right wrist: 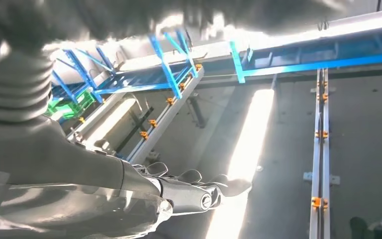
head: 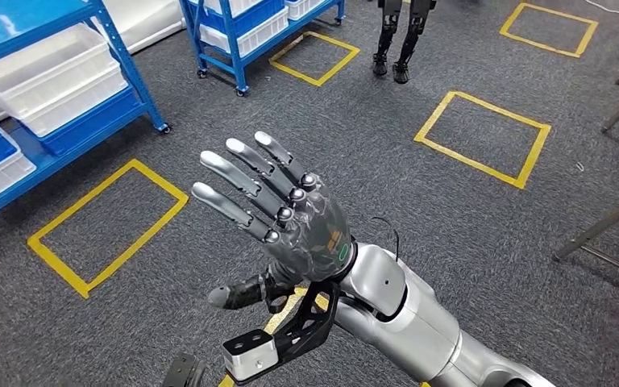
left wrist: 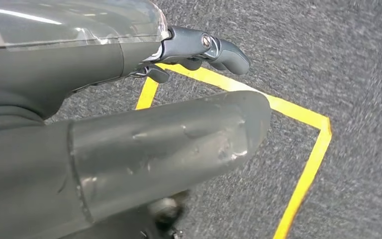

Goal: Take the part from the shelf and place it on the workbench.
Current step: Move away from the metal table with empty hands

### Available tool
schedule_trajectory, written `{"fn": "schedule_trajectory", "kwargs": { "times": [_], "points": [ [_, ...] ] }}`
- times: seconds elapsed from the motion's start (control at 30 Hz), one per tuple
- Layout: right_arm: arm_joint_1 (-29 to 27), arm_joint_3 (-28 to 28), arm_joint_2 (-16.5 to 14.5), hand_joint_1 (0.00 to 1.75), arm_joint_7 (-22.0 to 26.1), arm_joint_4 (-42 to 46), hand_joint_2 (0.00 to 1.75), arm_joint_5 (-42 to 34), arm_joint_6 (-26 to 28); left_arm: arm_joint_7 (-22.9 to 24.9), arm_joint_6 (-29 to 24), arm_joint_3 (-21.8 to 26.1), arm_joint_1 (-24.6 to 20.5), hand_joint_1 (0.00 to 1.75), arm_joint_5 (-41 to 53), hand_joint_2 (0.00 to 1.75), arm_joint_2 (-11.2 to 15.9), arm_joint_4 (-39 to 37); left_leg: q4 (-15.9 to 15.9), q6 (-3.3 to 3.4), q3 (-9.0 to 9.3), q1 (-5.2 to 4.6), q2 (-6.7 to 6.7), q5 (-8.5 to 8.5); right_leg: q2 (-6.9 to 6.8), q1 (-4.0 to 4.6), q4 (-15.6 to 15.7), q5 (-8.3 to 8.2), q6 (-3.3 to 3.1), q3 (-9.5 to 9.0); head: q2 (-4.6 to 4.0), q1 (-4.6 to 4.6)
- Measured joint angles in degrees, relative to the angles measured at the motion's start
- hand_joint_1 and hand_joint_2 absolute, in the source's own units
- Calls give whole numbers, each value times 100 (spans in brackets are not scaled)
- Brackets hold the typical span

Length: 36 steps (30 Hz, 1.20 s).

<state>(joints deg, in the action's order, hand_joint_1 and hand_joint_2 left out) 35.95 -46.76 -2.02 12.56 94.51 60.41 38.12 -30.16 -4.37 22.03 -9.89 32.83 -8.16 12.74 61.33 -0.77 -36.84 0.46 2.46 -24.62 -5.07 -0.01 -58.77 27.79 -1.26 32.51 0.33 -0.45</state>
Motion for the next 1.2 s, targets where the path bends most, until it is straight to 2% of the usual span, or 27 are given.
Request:
{"fn": "schedule_trajectory", "kwargs": {
  "times": [0.07,0.13,0.17,0.23,0.27,0.3,0.33,0.37,0.4,0.43,0.5,0.57,0.6,0.63,0.67,0.73,0.8,0.83,0.87,0.9,0.93,1.0,1.07,1.1,1.13,1.17,1.2],
  "points": [
    [-6,37,-14,0,-5,-65,175,29,5,-2,7,0,-42,0,20,0,6,2,-274,78,135,-55,83,31,-94,27,2,18,40,-17,0,1],
    [-17,66,-31,0,-8,-165,175,47,18,-3,12,0,-54,0,21,0,26,3,-302,149,139,-54,-39,55,-159,32,11,38,93,-37,0,1],
    [-21,85,-47,0,-10,-217,175,52,27,-6,14,0,-54,0,21,0,39,3,-330,181,152,-42,-96,70,-94,19,-23,77,125,-35,0,2],
    [-29,134,-74,0,-13,-301,175,55,54,-14,18,0,-76,0,20,0,56,4,-381,249,177,-9,-199,106,193,-7,-372,303,173,115,0,3],
    [-41,156,-79,0,-13,-343,175,55,67,-18,19,0,-95,0,20,0,58,4,-386,268,174,-10,-253,113,350,-21,-718,474,182,280,0,4],
    [-61,173,-80,0,-13,-384,175,55,77,-19,19,0,-110,0,19,0,59,4,-383,282,169,-9,-315,117,438,-26,-1116,637,188,487,0,4],
    [-87,183,-79,0,-13,-425,175,55,80,-20,19,0,-115,0,19,0,60,4,-379,287,167,-9,-388,119,478,-31,-1443,728,195,668,0,4],
    [-111,187,-79,0,-13,-462,175,55,81,-20,19,0,-114,0,19,0,62,4,-371,286,166,-9,-464,118,493,-39,-1604,713,201,777,0,3],
    [-127,191,-81,0,-13,-490,175,52,84,-20,19,0,-109,0,19,0,63,4,-357,282,165,-6,-547,115,505,-50,-1532,577,204,774,0,3],
    [-135,199,-85,0,-13,-511,175,44,86,-21,19,0,-106,0,17,0,65,4,-337,270,165,-1,-629,108,542,-67,-1239,352,205,660,0,3],
    [-146,229,-94,0,-10,-563,175,20,90,-31,20,0,-106,0,0,0,65,5,-278,226,135,7,-779,83,817,-120,-489,-7,204,347,0,3],
    [-182,262,-102,0,-3,-654,175,-1,91,-50,30,0,-94,0,-31,0,65,5,-245,156,69,23,-915,86,1044,-136,-142,-83,196,209,0,3],
    [-203,273,-107,0,3,-726,175,-6,92,-55,38,0,-74,0,-44,0,64,5,-246,112,42,35,-983,100,1045,-119,-118,-75,181,201,0,3],
    [-221,279,-115,0,9,-808,175,-8,92,-57,48,0,-43,0,-50,0,63,4,-264,70,23,54,-1052,116,978,-114,-107,-87,151,194,0,2],
    [-231,284,-130,0,15,-907,175,-5,93,-54,55,0,-4,0,-50,0,62,4,-249,41,12,63,-1027,108,906,-111,-79,-100,115,173,0,3],
    [-245,306,-182,0,22,-1177,175,28,108,-39,65,0,48,0,-49,0,56,4,31,4,-125,48,-750,-61,735,-120,-9,-127,39,126,0,-2],
    [-284,358,-216,0,27,-1525,175,97,126,-26,72,0,58,0,-48,0,38,4,674,-21,-435,39,-423,-386,544,-90,15,-125,-7,105,0,-5],
    [-315,396,-218,0,37,-1707,175,140,132,-23,79,0,59,0,-48,0,27,4,997,-34,-596,45,-363,-518,451,-76,15,-119,-19,106,0,-4],
    [-353,456,-227,0,64,-1934,175,212,138,-22,89,0,69,0,-47,0,16,4,1194,-43,-690,48,-328,-569,355,-66,14,-112,-24,108,0,-4],
    [-392,519,-238,0,96,-2142,175,286,142,-22,100,0,83,0,-47,0,9,4,1227,-46,-698,51,-302,-537,266,-60,13,-106,-25,110,0,-4],
    [-426,619,-263,0,139,-2404,175,397,146,-22,111,0,95,0,-48,0,5,4,1043,-44,-588,52,-277,-413,189,-58,12,-99,-19,108,0,-4],
    [-477,851,-327,0,204,-2881,175,620,155,-25,128,0,103,0,-48,0,2,4,300,-21,-164,31,-98,-104,54,-46,7,-77,11,91,0,-4],
    [-494,1075,-382,0,227,-3318,175,791,164,-26,142,0,89,0,-49,0,-3,4,-217,45,126,-15,61,25,-44,-16,1,-50,62,69,0,-1],
    [-498,1165,-404,0,229,-3505,175,842,168,-24,148,1,85,0,-49,0,-5,4,-281,81,156,-41,73,8,-88,-4,4,-40,88,55,0,1],
    [-506,1250,-425,0,231,-3684,175,879,170,-22,152,2,86,0,-48,0,-6,4,-290,123,159,-50,9,16,-137,-1,10,-32,115,36,0,3],
    [-515,1335,-451,0,233,-3836,175,908,172,-21,155,4,96,0,-47,0,-7,4,-311,160,171,-42,-45,24,-143,-9,11,-15,150,19,0,3],
    [-519,1415,-474,0,236,-3961,175,934,174,-19,155,6,103,0,-45,0,-8,4,-336,194,189,-31,-99,36,-70,-24,-21,22,181,18,0,3]
  ]
}}
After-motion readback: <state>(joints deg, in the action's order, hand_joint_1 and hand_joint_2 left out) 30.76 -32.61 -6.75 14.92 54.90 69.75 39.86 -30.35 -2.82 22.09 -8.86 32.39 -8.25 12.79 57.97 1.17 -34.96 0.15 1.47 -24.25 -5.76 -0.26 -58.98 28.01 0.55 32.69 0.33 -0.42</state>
